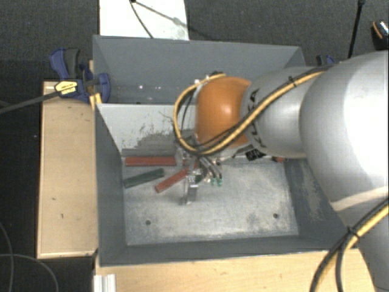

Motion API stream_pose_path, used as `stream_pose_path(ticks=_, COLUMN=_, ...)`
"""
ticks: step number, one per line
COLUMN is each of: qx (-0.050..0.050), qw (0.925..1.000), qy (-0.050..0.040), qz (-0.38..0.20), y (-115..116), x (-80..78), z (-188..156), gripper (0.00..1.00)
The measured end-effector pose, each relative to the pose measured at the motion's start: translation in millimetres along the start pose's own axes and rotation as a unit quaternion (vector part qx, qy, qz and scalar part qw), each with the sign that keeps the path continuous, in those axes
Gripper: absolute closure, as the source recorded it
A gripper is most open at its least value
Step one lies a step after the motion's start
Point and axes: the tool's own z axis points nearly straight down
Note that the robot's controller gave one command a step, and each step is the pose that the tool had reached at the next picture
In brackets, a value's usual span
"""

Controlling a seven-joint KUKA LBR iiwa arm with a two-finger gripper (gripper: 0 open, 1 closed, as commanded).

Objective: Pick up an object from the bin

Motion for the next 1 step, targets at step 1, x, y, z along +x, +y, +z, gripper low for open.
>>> stream_pose_path(ticks=1, qx=-0.003, qw=0.9991, qy=-0.0041, qz=-0.043, y=58.7, x=27.5, z=-126.4, gripper=0.00)
